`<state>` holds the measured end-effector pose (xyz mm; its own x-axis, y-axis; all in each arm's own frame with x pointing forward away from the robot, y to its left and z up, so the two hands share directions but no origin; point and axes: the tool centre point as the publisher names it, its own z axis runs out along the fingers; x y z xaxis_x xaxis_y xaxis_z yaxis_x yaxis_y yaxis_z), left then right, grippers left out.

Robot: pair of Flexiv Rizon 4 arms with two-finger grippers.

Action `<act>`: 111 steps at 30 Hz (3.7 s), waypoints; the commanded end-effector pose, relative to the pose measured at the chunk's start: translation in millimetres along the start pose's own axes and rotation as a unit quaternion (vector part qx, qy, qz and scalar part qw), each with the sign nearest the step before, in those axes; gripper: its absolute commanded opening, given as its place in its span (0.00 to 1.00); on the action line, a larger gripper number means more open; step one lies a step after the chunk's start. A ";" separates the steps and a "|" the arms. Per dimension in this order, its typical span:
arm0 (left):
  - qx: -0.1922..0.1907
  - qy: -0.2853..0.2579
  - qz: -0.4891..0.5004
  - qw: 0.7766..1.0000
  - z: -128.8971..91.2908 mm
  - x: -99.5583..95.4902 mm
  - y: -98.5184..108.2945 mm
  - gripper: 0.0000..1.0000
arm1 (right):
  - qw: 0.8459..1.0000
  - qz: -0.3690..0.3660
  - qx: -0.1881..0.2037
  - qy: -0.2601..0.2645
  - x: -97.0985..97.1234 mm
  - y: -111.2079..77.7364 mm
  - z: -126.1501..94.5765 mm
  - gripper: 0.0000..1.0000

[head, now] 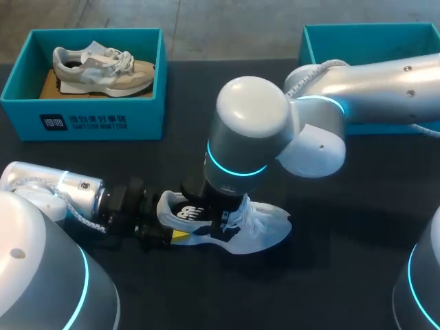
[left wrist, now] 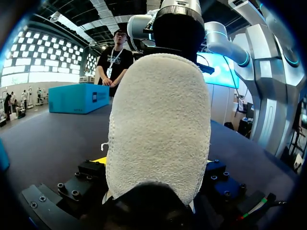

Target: Take the shoe out of the shoebox, open the shoe tongue, remove and reinsert the insole, then place the shoe into the shoebox

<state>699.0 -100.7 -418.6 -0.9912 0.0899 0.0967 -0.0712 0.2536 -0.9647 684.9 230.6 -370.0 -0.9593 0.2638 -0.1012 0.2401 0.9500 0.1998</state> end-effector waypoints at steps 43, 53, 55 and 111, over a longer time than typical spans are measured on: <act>0.000 -0.001 0.000 1.000 0.3 -1.9 3.0 0.00 | 0.991 -0.003 -0.131 -0.011 -4.4 -17.9 -20.5 0.42; 0.000 -0.001 0.000 1.000 0.3 -1.9 3.0 0.00 | 0.992 -0.010 -0.122 -0.025 -2.4 -13.3 -37.7 0.41; 0.000 -0.001 0.000 1.000 0.3 -1.9 3.0 0.00 | 0.992 -0.011 -0.121 -0.027 -2.2 -12.4 -39.9 0.40; 0.000 -0.001 0.000 1.000 0.3 -1.9 3.0 0.00 | 0.984 -0.119 -0.017 0.130 -28.7 57.0 -44.1 0.41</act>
<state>699.3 -100.8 -418.8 -0.9913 0.0892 0.0969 -0.0714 0.2539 -0.9646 712.4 268.0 -305.8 -0.9971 -0.0098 0.0760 0.0077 0.9739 0.2266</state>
